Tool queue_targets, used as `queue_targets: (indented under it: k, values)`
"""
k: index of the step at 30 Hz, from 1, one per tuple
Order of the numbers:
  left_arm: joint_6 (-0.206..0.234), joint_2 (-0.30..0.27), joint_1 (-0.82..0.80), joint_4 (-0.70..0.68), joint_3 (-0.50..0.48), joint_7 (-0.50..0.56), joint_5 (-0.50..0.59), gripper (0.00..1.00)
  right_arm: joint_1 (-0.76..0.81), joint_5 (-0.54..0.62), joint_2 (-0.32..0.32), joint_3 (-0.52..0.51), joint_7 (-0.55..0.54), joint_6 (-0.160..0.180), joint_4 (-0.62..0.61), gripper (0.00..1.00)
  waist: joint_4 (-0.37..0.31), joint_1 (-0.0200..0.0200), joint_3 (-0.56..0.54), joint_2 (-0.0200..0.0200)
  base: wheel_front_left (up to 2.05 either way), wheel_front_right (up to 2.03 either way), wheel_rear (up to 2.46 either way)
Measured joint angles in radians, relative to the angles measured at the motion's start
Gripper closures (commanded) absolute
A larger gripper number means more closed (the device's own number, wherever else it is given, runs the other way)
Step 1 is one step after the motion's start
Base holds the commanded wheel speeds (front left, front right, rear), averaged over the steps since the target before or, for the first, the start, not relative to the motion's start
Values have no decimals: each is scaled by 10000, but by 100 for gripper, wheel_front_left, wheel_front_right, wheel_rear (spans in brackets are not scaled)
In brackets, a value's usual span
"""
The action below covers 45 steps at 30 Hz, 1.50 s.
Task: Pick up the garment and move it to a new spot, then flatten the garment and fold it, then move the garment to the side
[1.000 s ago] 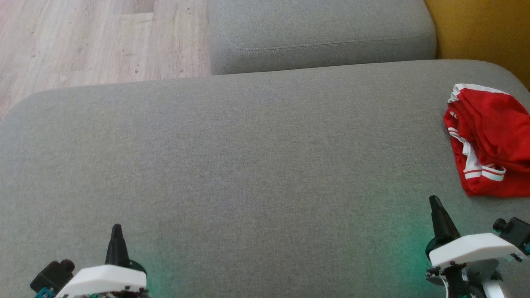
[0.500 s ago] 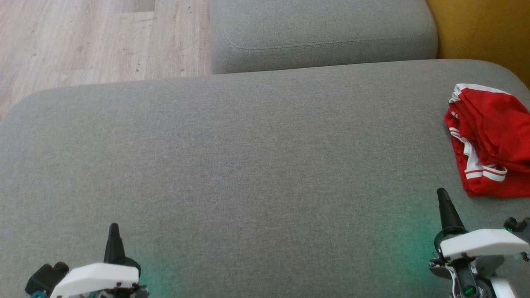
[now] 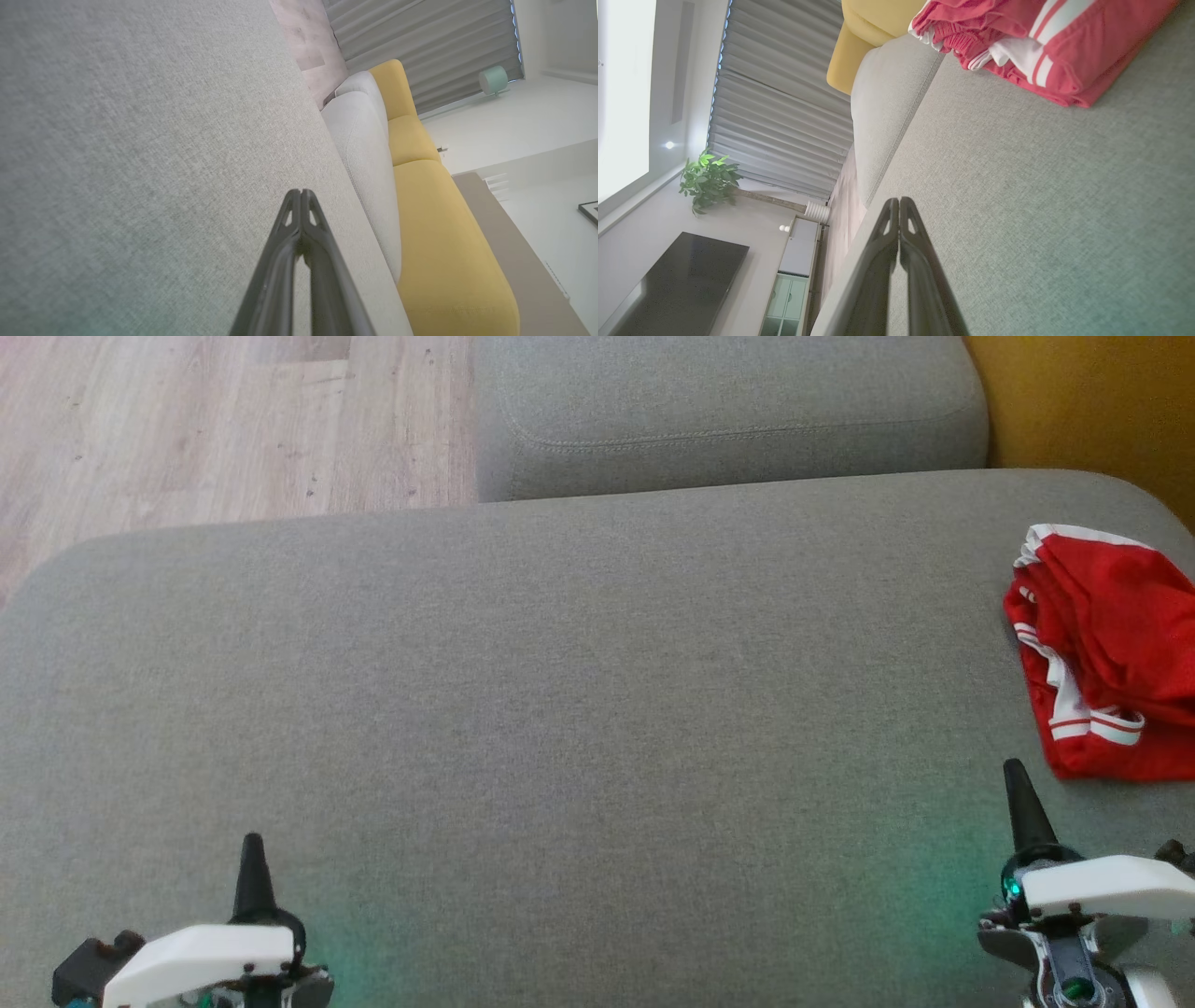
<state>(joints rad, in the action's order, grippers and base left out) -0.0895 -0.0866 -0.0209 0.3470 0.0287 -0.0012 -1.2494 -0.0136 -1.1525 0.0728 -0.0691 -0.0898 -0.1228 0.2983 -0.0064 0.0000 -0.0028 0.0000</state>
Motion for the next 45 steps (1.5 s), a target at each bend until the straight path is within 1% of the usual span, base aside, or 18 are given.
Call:
queue_targets:
  k: [27,36,39,45]
  values:
    - [-251,311,-189,-449,-700,794,-2502,100,-221,-3168,-205,-422,-121,0,-98,100,46,0,42,0,0,0,0]
    - [-270,364,-246,-600,-959,993,-3229,100,-407,-4059,-257,-589,-174,0,-128,100,60,0,55,0,0,0,0]
    - [-341,393,-358,-629,-999,1072,-3488,100,-425,-4416,-263,-637,-174,0,-161,100,65,0,59,0,0,0,0]
    - [-341,401,-394,-658,-1014,1072,-3538,100,-424,-4491,-267,-650,-174,0,-161,100,65,0,59,0,0,0,0]
